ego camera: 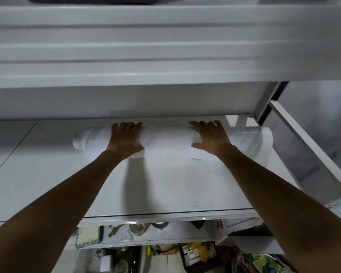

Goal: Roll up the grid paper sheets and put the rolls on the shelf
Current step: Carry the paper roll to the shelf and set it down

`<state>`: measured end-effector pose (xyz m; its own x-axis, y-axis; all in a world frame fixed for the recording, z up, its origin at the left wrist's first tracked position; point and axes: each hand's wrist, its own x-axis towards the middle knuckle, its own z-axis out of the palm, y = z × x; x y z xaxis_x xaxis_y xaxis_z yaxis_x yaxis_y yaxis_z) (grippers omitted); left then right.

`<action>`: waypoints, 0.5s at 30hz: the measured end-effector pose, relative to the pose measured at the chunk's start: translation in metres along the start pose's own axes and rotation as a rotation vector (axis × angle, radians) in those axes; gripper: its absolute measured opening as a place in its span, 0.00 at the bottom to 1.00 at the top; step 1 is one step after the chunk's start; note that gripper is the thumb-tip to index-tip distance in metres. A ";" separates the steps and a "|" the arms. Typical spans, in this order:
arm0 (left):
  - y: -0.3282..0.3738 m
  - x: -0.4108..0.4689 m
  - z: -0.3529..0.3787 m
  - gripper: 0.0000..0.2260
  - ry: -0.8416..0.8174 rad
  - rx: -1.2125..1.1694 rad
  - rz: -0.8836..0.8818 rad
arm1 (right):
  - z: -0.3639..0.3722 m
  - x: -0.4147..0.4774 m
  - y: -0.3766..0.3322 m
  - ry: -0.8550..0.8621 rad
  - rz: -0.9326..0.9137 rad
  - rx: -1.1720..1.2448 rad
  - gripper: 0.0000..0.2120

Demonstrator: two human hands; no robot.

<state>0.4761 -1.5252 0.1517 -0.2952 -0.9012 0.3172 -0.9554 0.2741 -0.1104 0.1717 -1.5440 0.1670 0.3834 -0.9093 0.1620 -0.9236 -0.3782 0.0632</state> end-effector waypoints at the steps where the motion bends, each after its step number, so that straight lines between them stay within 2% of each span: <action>1: -0.001 0.000 0.003 0.40 0.011 -0.009 0.007 | 0.002 -0.001 0.002 0.003 0.000 0.013 0.38; 3: -0.002 -0.003 0.006 0.41 -0.026 -0.041 0.005 | 0.007 -0.006 0.003 -0.005 -0.019 0.042 0.42; 6: -0.002 -0.004 0.004 0.46 -0.175 -0.107 -0.022 | 0.009 -0.012 0.003 -0.046 -0.043 0.079 0.50; 9: -0.006 -0.003 -0.002 0.50 -0.279 -0.145 -0.005 | 0.008 -0.014 0.006 -0.081 -0.071 0.113 0.53; 11: -0.010 -0.004 -0.005 0.51 -0.270 -0.106 0.009 | 0.009 -0.014 0.009 -0.084 -0.083 0.101 0.53; 15: -0.005 -0.007 0.000 0.50 -0.149 -0.022 0.022 | 0.014 -0.015 0.009 0.001 -0.096 0.051 0.49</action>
<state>0.4826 -1.5200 0.1501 -0.3120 -0.9344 0.1717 -0.9493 0.2996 -0.0947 0.1582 -1.5364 0.1510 0.4700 -0.8684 0.1582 -0.8812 -0.4718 0.0282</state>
